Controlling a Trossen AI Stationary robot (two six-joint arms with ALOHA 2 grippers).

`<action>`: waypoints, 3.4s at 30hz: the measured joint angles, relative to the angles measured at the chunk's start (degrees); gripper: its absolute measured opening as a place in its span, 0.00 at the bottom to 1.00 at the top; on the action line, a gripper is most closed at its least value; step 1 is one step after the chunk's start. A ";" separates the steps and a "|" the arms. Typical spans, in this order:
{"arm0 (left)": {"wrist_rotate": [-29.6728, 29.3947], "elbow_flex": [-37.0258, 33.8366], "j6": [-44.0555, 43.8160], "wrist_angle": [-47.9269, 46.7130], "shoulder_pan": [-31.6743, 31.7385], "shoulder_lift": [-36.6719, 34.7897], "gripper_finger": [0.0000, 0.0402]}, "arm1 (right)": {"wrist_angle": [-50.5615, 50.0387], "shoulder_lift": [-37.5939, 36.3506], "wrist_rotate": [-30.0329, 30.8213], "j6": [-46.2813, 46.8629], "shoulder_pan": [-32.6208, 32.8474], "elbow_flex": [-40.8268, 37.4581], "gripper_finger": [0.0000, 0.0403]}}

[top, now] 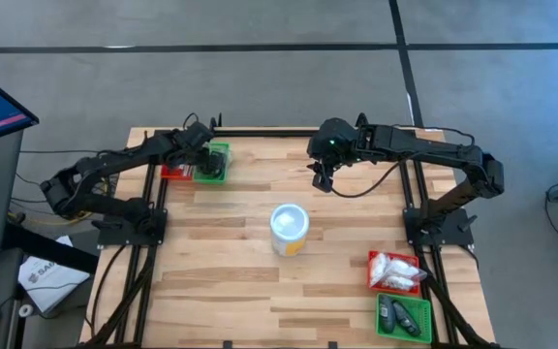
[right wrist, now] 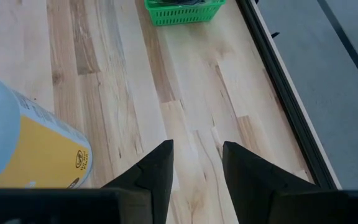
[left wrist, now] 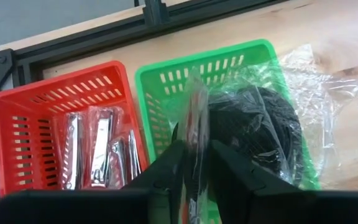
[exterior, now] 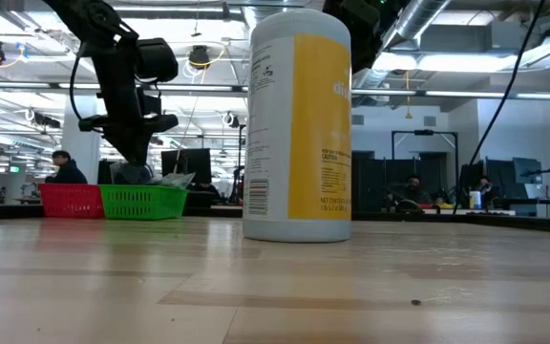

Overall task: Pick & Place Travel size toiletries
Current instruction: Put the black hairbrush into the top green basket, then return to Home Position

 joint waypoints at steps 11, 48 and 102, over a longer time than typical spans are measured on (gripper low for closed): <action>2.34 -0.04 1.92 3.70 -0.70 -0.03 0.20 | 0.00 0.00 -0.02 0.00 0.02 0.00 0.32; 3.80 -0.09 10.61 9.96 -2.29 -3.65 0.19 | -0.42 0.00 -0.04 0.00 0.02 0.00 0.32; 17.24 -24.73 23.52 52.52 -17.73 -17.73 0.19 | 18.73 -0.61 -0.28 2.54 8.05 -10.60 0.32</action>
